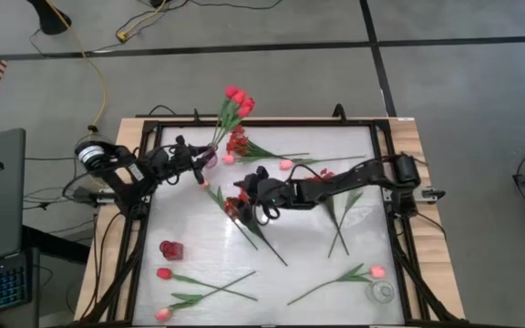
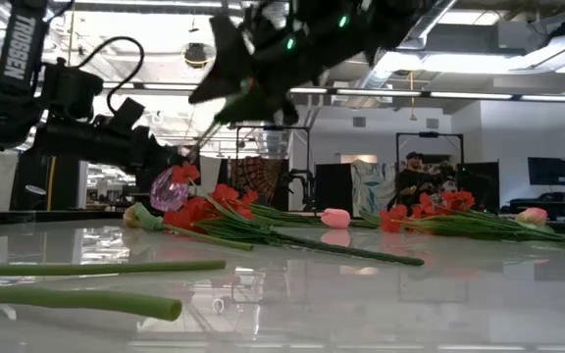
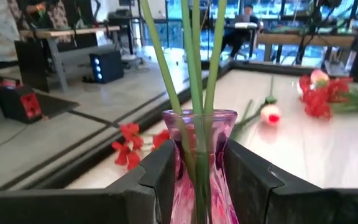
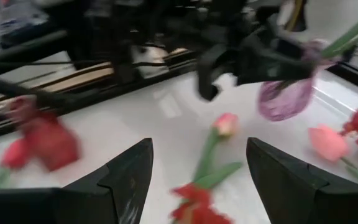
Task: Sort flowers into vase by color
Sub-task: Adjust the purple vase
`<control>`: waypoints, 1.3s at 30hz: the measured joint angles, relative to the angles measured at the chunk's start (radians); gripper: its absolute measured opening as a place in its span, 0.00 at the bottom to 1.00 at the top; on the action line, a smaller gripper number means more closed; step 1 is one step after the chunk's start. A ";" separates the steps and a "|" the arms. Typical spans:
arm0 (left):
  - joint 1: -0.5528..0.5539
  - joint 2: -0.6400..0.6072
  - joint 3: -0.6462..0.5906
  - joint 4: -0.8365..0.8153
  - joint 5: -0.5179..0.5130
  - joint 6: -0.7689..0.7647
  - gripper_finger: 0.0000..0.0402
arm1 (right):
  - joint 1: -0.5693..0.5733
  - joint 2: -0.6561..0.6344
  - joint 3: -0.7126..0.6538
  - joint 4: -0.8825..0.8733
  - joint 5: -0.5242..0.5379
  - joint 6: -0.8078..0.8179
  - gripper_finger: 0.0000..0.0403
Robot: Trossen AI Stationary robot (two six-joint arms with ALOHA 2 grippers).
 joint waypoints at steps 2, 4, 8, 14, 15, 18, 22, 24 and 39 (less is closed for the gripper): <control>0.000 0.035 0.012 0.000 0.012 0.003 0.27 | -0.025 0.027 0.000 0.042 0.023 0.000 0.71; 0.000 0.065 0.027 -0.001 0.030 0.007 0.27 | -0.048 0.049 0.000 0.074 0.049 -0.008 0.71; 0.000 0.102 0.058 0.000 0.067 0.011 0.27 | -0.102 0.097 0.000 0.116 0.051 -0.010 0.71; 0.000 0.100 0.068 0.000 0.101 0.009 0.27 | -0.190 0.165 0.007 0.233 0.041 0.028 0.71; 0.000 0.100 0.068 0.000 0.101 0.008 0.27 | -0.202 0.174 0.008 0.262 0.026 0.031 0.71; 0.000 0.100 0.067 -0.002 0.116 0.002 0.27 | -0.232 0.194 0.008 0.350 -0.051 0.008 0.71; 0.000 0.100 0.067 -0.001 0.141 -0.005 0.27 | -0.249 0.195 0.009 0.369 -0.128 -0.015 0.71; 0.000 0.100 0.067 -0.002 0.141 -0.004 0.27 | -0.252 0.195 0.009 0.371 -0.135 -0.014 0.71; -0.001 0.100 0.068 -0.002 0.141 -0.009 0.27 | -0.259 0.195 0.105 0.269 -0.129 0.134 0.71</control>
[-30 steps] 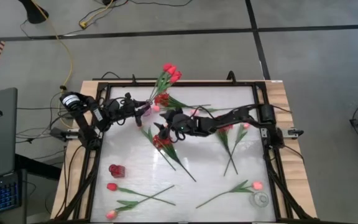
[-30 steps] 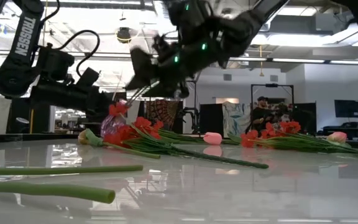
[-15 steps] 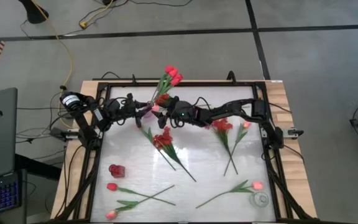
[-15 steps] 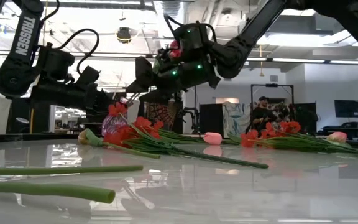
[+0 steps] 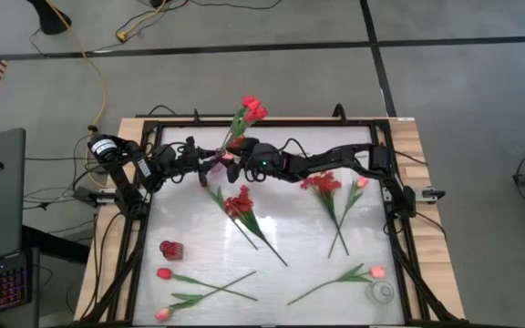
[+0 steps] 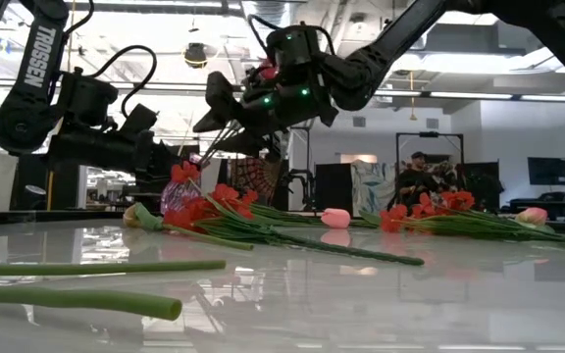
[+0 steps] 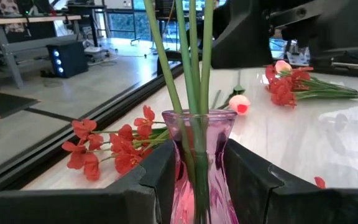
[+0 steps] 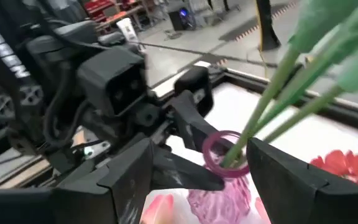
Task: Sort flowers into vase by color
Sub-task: Adjust the purple vase
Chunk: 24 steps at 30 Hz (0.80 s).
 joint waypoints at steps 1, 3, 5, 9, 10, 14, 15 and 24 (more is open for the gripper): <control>0.000 0.000 0.000 0.000 0.000 0.000 0.27 | -0.003 0.000 0.007 -0.020 0.001 0.027 0.71; 0.000 0.000 0.000 0.000 0.000 0.000 0.27 | -0.008 0.000 0.016 -0.047 0.001 0.066 0.71; 0.000 0.000 0.000 0.000 0.000 0.000 0.27 | -0.014 0.000 0.018 -0.053 0.002 0.087 0.71; 0.000 0.000 0.000 0.000 0.000 -0.004 0.27 | -0.014 0.000 0.018 -0.051 0.002 0.100 0.71; 0.000 0.000 0.000 0.000 0.000 -0.005 0.27 | -0.013 0.000 0.018 -0.050 0.002 0.107 0.71; 0.000 0.000 0.000 0.000 0.000 -0.005 0.27 | 0.002 0.000 0.018 -0.051 0.009 0.118 0.71; 0.000 0.000 0.000 0.000 0.000 -0.005 0.27 | 0.008 0.000 0.018 -0.051 0.025 0.116 0.71; -0.003 0.000 0.000 0.000 0.008 -0.012 0.27 | 0.031 0.042 0.022 -0.014 0.072 0.126 0.71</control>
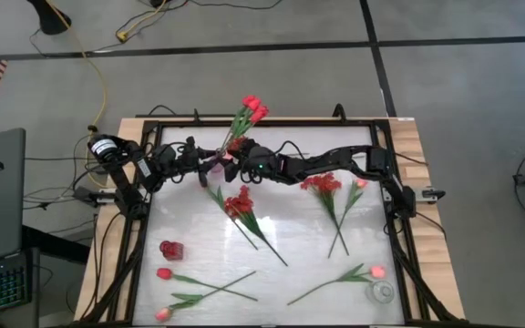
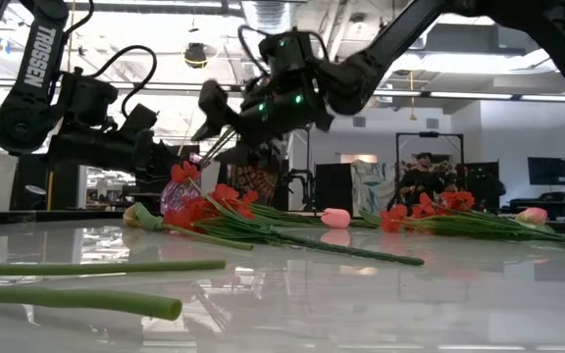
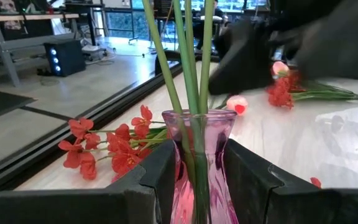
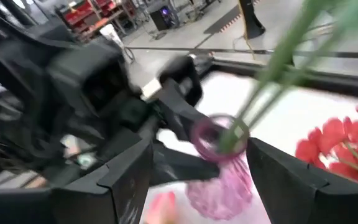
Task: Sort flowers into vase by color
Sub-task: Adjust the purple vase
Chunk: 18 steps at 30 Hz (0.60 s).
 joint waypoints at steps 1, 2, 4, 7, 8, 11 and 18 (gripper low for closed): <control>-0.002 0.000 0.000 0.000 -0.001 0.000 0.27 | 0.003 0.024 0.008 0.022 0.006 -0.001 0.71; -0.003 0.000 -0.001 -0.004 -0.002 0.000 0.27 | 0.006 0.043 0.020 0.041 0.018 -0.014 0.71; -0.004 0.000 -0.003 -0.012 -0.006 -0.003 0.27 | 0.009 0.057 0.033 0.053 0.019 -0.041 0.71; -0.004 -0.003 -0.006 0.006 -0.012 -0.001 0.27 | 0.014 0.056 0.045 0.059 0.022 -0.076 0.71; -0.004 -0.003 -0.008 0.006 -0.011 0.000 0.27 | 0.016 0.054 0.045 0.060 0.022 -0.096 0.71; -0.005 -0.002 -0.012 0.004 -0.006 0.018 0.27 | 0.018 0.048 0.045 0.062 0.027 -0.132 0.71; -0.006 -0.001 -0.011 -0.003 0.000 0.031 0.27 | 0.019 0.050 0.049 0.069 0.046 -0.130 0.71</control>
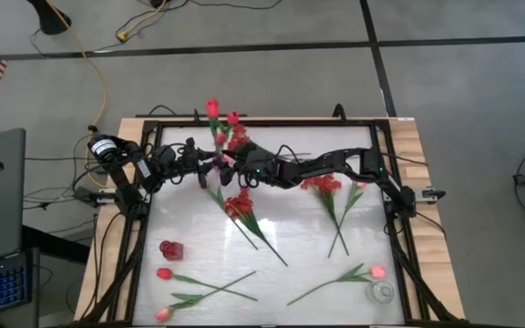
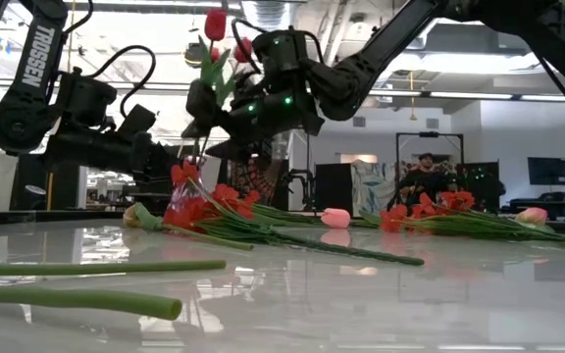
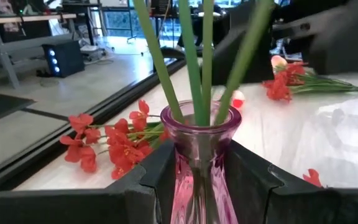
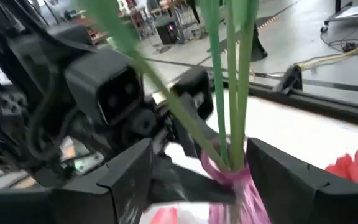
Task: Sort flowers into vase by color
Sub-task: Adjust the purple vase
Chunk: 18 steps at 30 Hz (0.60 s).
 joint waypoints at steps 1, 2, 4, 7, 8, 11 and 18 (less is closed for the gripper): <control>0.000 0.000 0.000 0.000 0.000 0.000 0.27 | 0.000 0.002 -0.001 -0.007 0.001 -0.022 0.71; -0.001 0.000 0.000 0.000 0.000 0.000 0.27 | 0.000 0.003 -0.001 -0.012 0.001 -0.056 0.71; -0.001 0.000 0.000 0.001 0.000 0.000 0.27 | -0.001 0.002 -0.001 -0.025 0.002 -0.123 0.71; -0.001 0.000 0.000 -0.001 0.001 0.000 0.27 | 0.001 0.002 -0.001 -0.035 0.002 -0.145 0.71; -0.001 0.000 0.000 -0.001 0.001 0.000 0.27 | 0.001 0.002 -0.001 -0.035 0.001 -0.143 0.71; -0.001 0.000 0.000 0.001 0.000 -0.001 0.27 | -0.001 0.002 -0.001 -0.035 -0.011 -0.141 0.71; -0.001 -0.001 0.002 -0.030 -0.061 -0.014 0.27 | -0.001 0.002 -0.001 -0.086 -0.021 -0.141 0.71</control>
